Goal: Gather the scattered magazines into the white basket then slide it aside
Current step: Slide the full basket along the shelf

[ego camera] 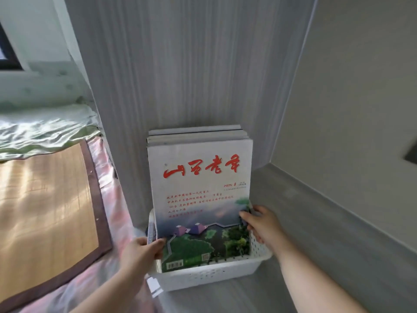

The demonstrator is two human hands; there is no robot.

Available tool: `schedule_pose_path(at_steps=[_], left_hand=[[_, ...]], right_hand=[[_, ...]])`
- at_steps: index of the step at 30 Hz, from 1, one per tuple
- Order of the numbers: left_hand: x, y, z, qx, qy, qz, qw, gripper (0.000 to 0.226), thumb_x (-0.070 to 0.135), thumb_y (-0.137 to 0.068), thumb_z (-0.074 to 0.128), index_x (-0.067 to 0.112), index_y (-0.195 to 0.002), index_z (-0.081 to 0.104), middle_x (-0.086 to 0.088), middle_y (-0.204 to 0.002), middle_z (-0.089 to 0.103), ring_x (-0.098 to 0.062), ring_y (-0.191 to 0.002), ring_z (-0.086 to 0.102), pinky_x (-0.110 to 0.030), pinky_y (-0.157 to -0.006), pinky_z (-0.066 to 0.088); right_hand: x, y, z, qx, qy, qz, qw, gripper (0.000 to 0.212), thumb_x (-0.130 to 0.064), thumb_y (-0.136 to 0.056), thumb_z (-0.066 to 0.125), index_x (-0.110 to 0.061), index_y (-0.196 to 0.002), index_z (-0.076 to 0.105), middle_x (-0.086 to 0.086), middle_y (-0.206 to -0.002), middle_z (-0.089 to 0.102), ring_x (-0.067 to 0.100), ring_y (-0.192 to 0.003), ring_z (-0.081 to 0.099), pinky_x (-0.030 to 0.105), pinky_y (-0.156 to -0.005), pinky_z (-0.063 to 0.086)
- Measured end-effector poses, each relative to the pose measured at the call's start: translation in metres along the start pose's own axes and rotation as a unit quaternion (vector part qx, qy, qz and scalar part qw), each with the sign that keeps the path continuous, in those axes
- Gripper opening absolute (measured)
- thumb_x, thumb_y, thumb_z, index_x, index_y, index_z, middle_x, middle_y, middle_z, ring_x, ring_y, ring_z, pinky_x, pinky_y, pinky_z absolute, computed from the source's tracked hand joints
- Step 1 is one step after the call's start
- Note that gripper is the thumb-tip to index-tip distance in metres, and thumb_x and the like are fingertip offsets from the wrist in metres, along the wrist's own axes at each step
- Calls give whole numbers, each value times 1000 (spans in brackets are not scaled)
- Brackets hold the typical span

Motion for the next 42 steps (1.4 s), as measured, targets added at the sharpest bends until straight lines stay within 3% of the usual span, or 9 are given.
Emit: schedule_pose_path(at_steps=[5,10,16,22,25,28,32,38,42], left_hand=[[-3,-16,-16,-27,-19,-7,999,31,7,-72,70,7,-44,55,5,-24,51,-18,-46,46,-28,-47,34],[-3,-28,-21,-48,-55,4,997,28,12,-70,71,10,-46,57,4,-29,55,-17,-46,49,-27,-48,37],[-20,-37,-46,-16,-23,-22,999,16,19,-66,73,10,-59,62,-14,-64,68,-27,-64,59,-36,-67,48],[-21,-45,-49,-21,8,-26,999,24,7,-69,71,21,-59,54,-9,-69,67,-30,-74,63,-45,-76,52],[-17,-45,-45,-38,19,-1,999,27,6,-68,72,25,-60,55,1,-64,66,-19,-66,63,-33,-65,51],[-6,-48,-37,-98,16,22,995,32,1,-69,70,28,-62,55,11,-51,64,-7,-59,58,-22,-51,44],[-10,-50,-32,-231,18,-23,972,11,9,-78,65,17,-82,58,-4,-74,68,-14,-66,60,-22,-53,48],[-22,-69,-52,-270,99,-87,954,37,26,-86,50,6,-118,49,-14,-119,53,-30,-110,52,-37,-82,49],[-25,-53,-29,-330,167,-133,919,32,24,-94,35,6,-105,60,-11,-107,65,-27,-102,60,-33,-70,55]], right_hand=[[-7,-10,21,-12,21,7,1000,20,-9,-83,59,-9,-65,51,-2,-40,45,3,-19,30,15,-25,21],[-4,-23,34,-27,14,25,999,3,-12,-86,57,-10,-83,55,-6,-26,41,3,-22,24,11,-29,16],[-16,-47,78,-90,28,20,995,15,-11,-84,58,-26,-85,54,-6,-27,41,3,-24,26,14,-30,19],[-17,-63,90,-109,60,20,992,25,-11,-83,60,-10,-107,55,-7,-34,52,4,-28,35,16,-31,28],[-22,-63,82,-42,94,9,995,48,-17,-78,67,-13,-122,48,1,-79,69,12,-64,57,24,-55,42],[-25,-51,65,74,126,-6,989,53,-17,-79,66,-11,-127,45,14,-124,54,25,-99,54,32,-78,42],[-4,-1,45,229,-4,-4,973,55,-4,-81,57,-4,-132,37,19,-136,44,30,-114,49,34,-97,40],[38,54,107,245,-177,48,952,54,-3,-84,53,-8,-134,32,20,-132,48,30,-114,51,41,-98,42],[33,54,124,306,-195,39,931,54,10,-84,40,-3,-135,26,25,-131,46,35,-117,49,38,-99,38]])
Point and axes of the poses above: each hand's wrist, its own y-axis away from the middle knuckle, its own z-axis out of the palm, x = y × z, the point moved 9 cm from there along -y, towards the middle knuckle
